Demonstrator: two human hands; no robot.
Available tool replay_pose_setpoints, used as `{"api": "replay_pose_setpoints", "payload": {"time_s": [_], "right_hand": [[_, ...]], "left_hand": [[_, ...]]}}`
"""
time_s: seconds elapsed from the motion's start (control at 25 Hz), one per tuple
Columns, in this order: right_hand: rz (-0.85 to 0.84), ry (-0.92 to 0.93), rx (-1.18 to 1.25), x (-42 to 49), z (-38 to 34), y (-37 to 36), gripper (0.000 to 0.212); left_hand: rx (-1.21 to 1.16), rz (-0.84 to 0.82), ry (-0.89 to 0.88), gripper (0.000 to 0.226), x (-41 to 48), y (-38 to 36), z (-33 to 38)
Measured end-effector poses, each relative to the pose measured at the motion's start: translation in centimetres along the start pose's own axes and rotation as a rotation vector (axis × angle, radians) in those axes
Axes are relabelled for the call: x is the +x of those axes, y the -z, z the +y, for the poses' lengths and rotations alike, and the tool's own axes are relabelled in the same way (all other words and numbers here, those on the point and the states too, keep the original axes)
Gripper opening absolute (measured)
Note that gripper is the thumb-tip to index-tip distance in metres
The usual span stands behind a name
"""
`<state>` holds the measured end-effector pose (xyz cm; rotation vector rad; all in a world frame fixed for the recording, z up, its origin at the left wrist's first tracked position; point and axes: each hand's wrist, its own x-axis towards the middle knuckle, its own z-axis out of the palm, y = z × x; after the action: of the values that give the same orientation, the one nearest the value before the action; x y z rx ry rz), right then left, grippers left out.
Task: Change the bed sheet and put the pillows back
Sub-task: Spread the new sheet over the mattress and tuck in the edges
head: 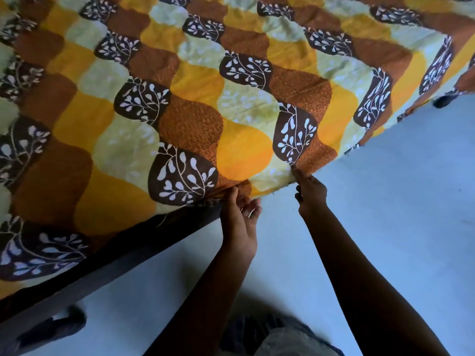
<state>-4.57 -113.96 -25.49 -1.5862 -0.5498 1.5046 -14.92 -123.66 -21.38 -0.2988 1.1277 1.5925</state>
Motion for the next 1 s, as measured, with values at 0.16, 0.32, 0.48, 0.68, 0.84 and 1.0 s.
{"api": "replay_pose_setpoints", "payload": {"time_s": [0.16,0.32,0.48,0.68,0.84,1.0], "right_hand": [[-0.043,-0.097,0.107,0.2,-0.5,0.6,0.028],[-0.267,-0.217,0.264,0.1,-2.1,1.8,0.011],[-0.572,-0.26,0.507,0.0,-4.1,2.0,0.037],[-0.662,-0.251,0.562,1.0,-5.1,-0.8,0.065],[-0.572,-0.217,0.541,2.0,-6.6,-4.0,0.06],[-0.51,-0.206,0.478,1.2,-5.3,-2.2,0.048]], "left_hand": [[-0.313,-0.212,0.02,0.051,0.1,-1.5,1.6],[-0.468,-0.262,-0.029,0.06,1.3,-0.9,-0.1],[-0.574,-0.353,-0.079,0.058,2.2,-1.7,-0.5],[-0.576,-0.325,-0.095,0.055,2.0,-2.4,0.0],[-0.316,-0.178,-0.08,0.057,1.6,-2.1,0.3],[-0.294,0.035,-0.202,0.045,-0.5,0.6,0.4]]}}
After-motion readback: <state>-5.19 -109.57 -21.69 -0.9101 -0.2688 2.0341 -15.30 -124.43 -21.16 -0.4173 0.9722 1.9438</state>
